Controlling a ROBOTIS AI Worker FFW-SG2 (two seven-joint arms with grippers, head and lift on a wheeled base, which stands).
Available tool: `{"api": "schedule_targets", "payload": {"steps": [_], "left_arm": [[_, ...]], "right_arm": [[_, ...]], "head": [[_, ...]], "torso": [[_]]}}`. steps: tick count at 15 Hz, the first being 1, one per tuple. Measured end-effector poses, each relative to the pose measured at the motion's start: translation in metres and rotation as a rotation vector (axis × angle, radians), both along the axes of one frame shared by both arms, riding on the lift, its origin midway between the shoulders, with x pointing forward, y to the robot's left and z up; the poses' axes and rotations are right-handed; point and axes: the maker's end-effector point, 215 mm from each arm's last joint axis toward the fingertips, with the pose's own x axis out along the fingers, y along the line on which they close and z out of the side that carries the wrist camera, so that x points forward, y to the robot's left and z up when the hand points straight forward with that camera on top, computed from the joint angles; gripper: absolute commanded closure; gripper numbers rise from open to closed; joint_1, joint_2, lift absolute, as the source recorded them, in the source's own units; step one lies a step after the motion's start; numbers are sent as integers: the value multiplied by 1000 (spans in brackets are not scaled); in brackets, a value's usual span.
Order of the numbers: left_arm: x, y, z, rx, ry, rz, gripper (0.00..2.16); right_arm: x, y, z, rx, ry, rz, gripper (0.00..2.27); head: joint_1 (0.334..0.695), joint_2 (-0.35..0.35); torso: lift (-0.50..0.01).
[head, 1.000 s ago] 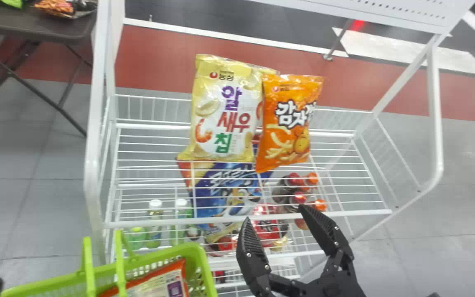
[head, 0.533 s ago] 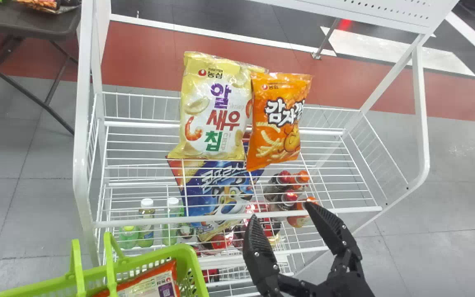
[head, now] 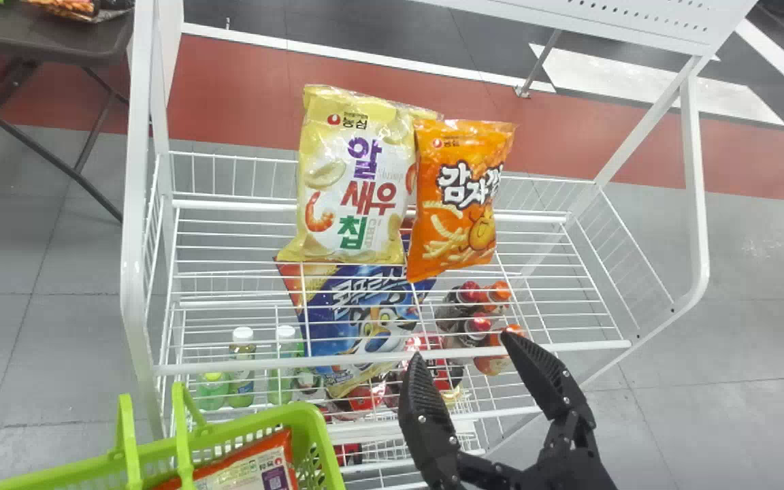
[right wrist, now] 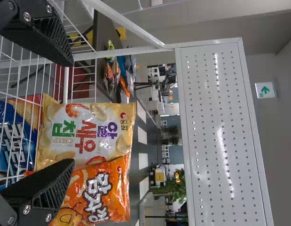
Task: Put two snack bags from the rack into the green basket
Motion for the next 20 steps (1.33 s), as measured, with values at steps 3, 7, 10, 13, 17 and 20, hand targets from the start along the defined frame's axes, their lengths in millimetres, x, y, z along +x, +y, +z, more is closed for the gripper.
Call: {"api": "schedule_targets", "payload": {"steps": [3,7,10,13,17,20], "left_arm": [[0,0,1,-1,-1,0,1369],[-2,3,-1,-6,11,8,1369],[-3,4,-1,-10,16,11,1369],[-3,4,-1,-10,17,13,1369],[-4,6,-3,-14,25,17,1369],[-10,3,-4,-6,28,7,1369]], "right_arm": [[1,-1,4,0,-14,-2,87],[2,-2,6,10,-21,-6,87],[2,-3,9,12,-27,-7,87],[2,-3,8,14,-26,-7,87],[1,-3,5,21,-19,-10,87],[-1,-2,12,32,-34,-12,87]], "head": [[695,-350],[695,-350],[695,-350],[695,-350],[695,-350],[695,-350]], "torso": [[-5],[-5],[-5],[-5],[-5],[-5]]}}
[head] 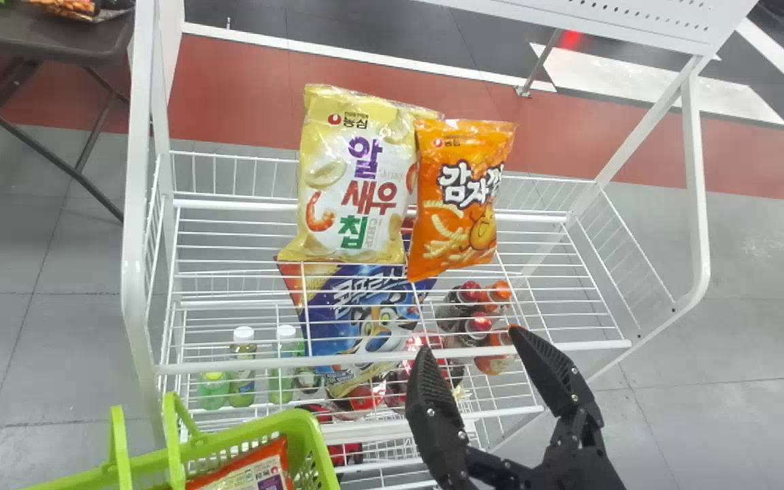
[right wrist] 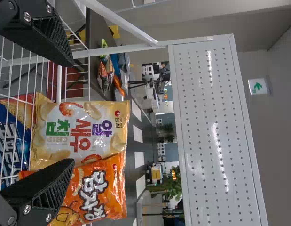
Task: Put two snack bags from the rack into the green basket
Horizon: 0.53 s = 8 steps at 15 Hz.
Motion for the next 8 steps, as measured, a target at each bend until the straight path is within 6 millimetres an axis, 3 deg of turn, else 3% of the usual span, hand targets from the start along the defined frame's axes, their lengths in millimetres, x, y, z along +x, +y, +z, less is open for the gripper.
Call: {"api": "schedule_targets", "payload": {"steps": [2,4,8], "left_arm": [[-33,-22,-15,26,45,-70,1369],[-52,-27,-24,6,108,-80,1369],[-33,-3,-13,-28,95,-3,1369]], "right_arm": [[-5,-1,12,14,-30,-4,87],[-6,-2,18,20,-41,-7,87],[-7,-10,20,19,-45,-5,87]], "head": [[695,-350],[695,-350],[695,-350]], "torso": [[-5],[-5],[-5]]}}
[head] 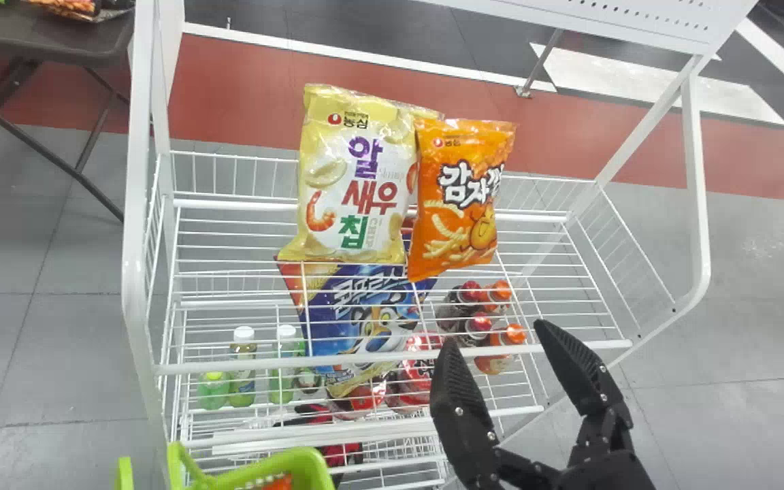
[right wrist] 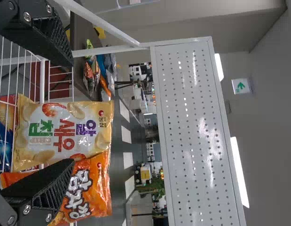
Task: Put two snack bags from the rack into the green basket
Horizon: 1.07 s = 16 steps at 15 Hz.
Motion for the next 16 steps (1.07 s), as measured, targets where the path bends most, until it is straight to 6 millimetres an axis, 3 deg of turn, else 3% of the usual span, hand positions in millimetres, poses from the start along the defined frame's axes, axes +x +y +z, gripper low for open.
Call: {"api": "schedule_targets", "payload": {"steps": [16], "left_arm": [[18,2,8,10,-56,-1,1369]], "right_arm": [[3,-5,-2,11,-7,-16,87]], "head": [[695,-350]], "torso": [[-5]]}}
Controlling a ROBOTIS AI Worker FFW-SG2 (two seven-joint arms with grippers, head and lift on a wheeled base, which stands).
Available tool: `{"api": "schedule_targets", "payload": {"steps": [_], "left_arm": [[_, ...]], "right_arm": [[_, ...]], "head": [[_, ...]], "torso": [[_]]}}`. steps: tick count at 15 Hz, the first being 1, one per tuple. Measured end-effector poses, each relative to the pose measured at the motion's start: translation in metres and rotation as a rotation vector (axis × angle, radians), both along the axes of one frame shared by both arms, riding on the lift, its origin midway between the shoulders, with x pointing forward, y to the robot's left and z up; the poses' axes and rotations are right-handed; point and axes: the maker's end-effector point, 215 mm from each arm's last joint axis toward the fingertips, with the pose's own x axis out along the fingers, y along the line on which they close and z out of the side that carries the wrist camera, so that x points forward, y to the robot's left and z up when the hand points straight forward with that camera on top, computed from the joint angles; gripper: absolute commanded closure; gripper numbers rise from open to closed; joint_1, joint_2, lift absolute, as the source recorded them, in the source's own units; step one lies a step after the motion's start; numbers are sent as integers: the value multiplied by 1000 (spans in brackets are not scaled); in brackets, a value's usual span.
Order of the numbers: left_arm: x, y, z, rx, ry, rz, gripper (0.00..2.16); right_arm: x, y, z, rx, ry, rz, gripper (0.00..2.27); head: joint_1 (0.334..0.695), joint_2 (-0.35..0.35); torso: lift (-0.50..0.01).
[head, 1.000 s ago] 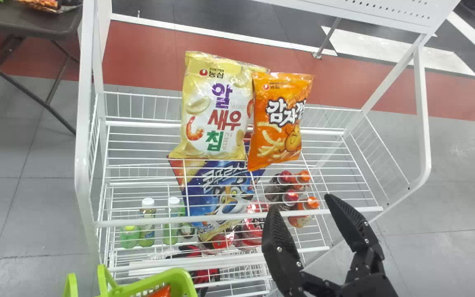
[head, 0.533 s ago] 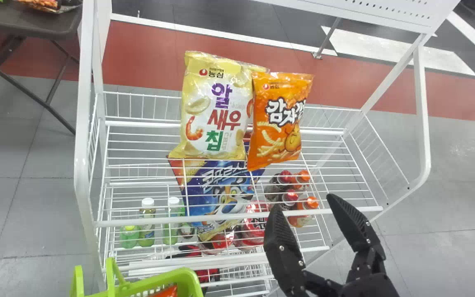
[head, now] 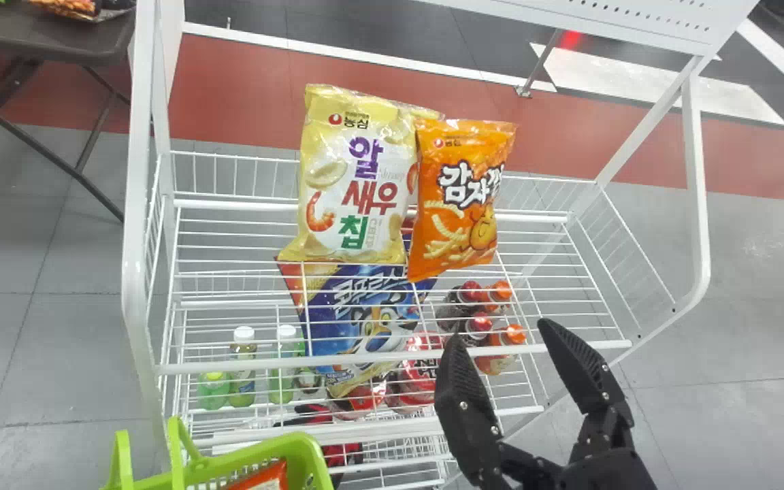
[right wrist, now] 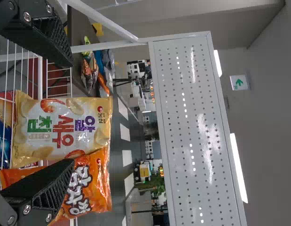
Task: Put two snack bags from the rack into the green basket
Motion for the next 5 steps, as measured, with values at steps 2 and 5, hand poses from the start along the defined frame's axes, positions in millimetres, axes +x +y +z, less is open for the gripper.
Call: {"api": "schedule_targets", "payload": {"steps": [2,5], "left_arm": [[2,0,1,1,-5,0,1369],[2,0,1,2,-7,0,1369]], "right_arm": [[0,0,0,1,1,-1,87],[1,0,-1,2,2,-2,87]], "head": [[695,-350],[695,-350]], "torso": [[-5],[-5]]}}
